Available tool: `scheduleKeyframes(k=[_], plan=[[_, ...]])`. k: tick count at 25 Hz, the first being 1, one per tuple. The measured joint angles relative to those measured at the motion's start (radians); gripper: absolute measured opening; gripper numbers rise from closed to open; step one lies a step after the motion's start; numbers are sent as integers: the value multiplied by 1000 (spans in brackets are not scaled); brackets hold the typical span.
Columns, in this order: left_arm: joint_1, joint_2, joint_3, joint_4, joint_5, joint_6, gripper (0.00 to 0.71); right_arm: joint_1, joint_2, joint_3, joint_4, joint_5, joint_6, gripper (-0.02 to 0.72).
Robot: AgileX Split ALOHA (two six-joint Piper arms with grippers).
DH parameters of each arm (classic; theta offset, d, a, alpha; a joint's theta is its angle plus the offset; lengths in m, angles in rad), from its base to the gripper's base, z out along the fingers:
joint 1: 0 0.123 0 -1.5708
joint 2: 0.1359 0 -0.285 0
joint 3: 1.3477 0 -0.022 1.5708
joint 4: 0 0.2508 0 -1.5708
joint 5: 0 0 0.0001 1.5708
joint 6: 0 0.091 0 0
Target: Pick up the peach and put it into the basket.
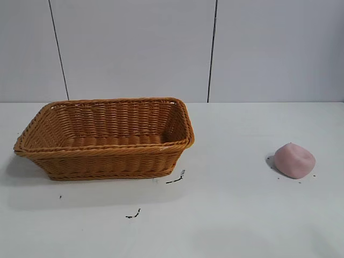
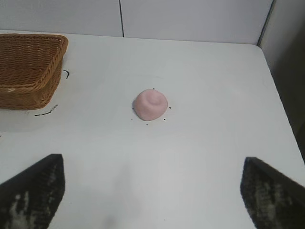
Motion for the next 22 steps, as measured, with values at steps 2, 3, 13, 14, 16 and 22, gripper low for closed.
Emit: scheduleKeyframes(k=[2, 3, 13, 14, 16, 22], plan=[[0, 0, 0, 0, 0, 0, 692, 0, 0, 0, 0, 0, 0, 689], [0, 0, 0, 0, 0, 0, 692, 0, 0, 0, 0, 0, 0, 689], [0, 0, 0, 0, 0, 0, 692, 0, 56, -34, -5, 2, 0, 689], [0, 0, 0, 0, 0, 0, 692, 0, 101, -57, -11, 1, 3, 689], [0, 0, 0, 0, 0, 0, 692, 0, 208, -104, -28, -10, 20, 689], [0, 0, 0, 0, 0, 0, 692, 0, 629, -264, -30, -45, 51, 689]])
